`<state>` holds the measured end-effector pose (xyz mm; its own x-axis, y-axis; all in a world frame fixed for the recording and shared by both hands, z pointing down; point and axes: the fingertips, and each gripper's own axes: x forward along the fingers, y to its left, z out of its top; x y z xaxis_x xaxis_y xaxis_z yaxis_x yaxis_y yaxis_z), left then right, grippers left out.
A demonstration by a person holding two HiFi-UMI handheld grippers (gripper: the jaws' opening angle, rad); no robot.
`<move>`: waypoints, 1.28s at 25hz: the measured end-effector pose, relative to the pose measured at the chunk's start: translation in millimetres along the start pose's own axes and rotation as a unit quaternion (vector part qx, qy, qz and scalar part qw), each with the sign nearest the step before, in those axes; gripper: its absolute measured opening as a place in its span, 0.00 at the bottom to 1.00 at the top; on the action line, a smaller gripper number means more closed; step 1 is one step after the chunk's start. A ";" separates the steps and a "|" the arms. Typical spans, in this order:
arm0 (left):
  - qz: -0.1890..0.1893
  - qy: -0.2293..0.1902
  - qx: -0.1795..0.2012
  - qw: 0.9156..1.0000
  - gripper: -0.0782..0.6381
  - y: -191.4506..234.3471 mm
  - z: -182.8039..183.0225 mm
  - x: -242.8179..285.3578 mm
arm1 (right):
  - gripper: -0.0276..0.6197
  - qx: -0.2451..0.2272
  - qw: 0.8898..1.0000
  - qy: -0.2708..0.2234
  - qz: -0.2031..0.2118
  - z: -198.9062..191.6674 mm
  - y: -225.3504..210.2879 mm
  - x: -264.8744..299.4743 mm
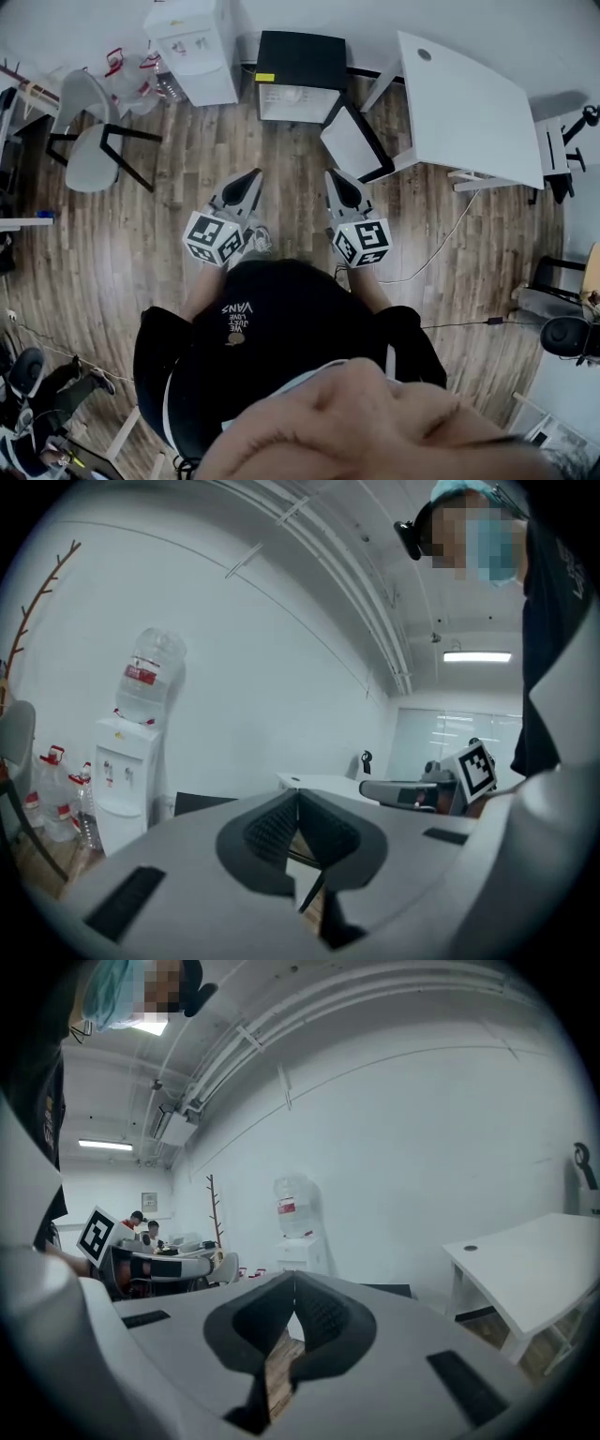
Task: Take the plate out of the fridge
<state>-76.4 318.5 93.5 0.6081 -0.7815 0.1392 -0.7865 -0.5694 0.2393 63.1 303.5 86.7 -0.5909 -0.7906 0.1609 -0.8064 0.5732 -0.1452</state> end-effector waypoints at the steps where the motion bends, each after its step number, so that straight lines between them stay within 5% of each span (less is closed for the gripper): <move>1: -0.006 0.000 0.003 1.000 0.13 8.6 3.5 2.5 | 0.06 0.000 1.000 -0.003 -0.006 2.6 0.9 8.2; 15: -0.044 0.014 -0.006 0.999 0.13 88.4 16.6 42.5 | 0.06 -0.006 0.999 -0.002 -0.041 17.9 -6.2 82.5; 32: 0.011 0.001 -0.010 1.000 0.13 129.7 36.7 183.5 | 0.06 0.002 1.000 0.020 0.015 28.3 -133.9 183.0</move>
<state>-70.8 91.9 114.8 0.5905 -0.7935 0.1472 -0.7977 -0.5462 0.2557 63.6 76.0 108.0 -0.6155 -0.7636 0.1950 -0.7881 0.5958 -0.1546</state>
